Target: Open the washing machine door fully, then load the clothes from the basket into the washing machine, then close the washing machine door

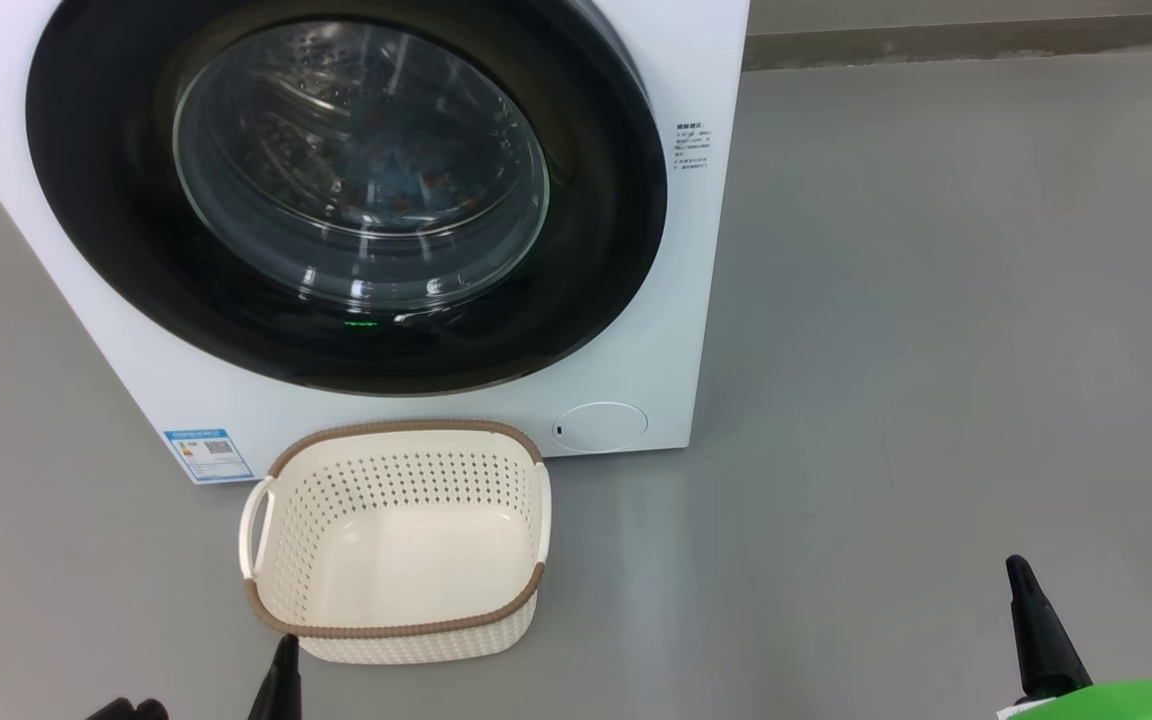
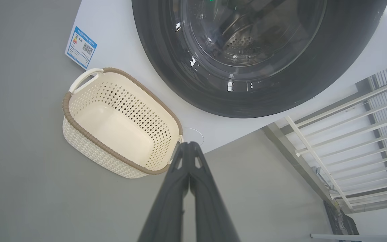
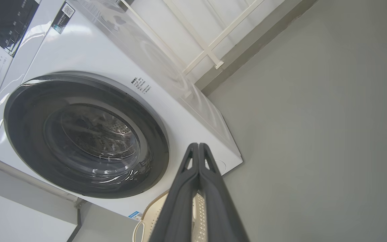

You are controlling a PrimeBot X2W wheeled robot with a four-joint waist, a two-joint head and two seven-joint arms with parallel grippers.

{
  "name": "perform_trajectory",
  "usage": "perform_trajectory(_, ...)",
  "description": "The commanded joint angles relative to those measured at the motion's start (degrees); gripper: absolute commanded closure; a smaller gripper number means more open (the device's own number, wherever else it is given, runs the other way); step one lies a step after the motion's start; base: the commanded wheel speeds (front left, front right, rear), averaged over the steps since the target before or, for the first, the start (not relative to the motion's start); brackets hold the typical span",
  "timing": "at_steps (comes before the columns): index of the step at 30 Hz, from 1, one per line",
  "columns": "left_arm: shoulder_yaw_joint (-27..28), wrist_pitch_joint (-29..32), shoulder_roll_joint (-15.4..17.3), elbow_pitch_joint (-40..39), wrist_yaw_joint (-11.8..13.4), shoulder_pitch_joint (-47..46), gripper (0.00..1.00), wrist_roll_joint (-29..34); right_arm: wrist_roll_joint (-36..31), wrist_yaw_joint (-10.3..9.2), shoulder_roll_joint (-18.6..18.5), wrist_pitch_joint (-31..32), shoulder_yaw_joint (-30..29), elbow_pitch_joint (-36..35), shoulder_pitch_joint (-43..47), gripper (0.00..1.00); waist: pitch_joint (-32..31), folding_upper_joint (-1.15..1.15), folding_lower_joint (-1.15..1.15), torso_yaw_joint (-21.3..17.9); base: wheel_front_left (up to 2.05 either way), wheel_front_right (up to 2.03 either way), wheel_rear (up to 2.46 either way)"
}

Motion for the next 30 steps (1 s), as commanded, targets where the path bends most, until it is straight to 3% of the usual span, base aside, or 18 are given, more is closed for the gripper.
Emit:
perform_trajectory(1, 1.5, 0.3, 0.9, -1.1, -0.6, -2.9, 1.0, -1.2, 1.8, -0.18, -0.3, 0.2, 0.5, -1.2, -2.7, 1.0, 0.0, 0.0, 0.0, 0.0, 0.0, 0.0, 0.0)
perform_trajectory(30, 5.8, 4.9, 1.2, -0.8, -2.7, -5.0, 1.0, -16.7, 19.7, -0.27, 0.1, 5.0, 0.7, 0.7, -5.3, 1.0, 0.4, 0.0, 0.0, 0.0, 0.0, 0.0, 0.0)
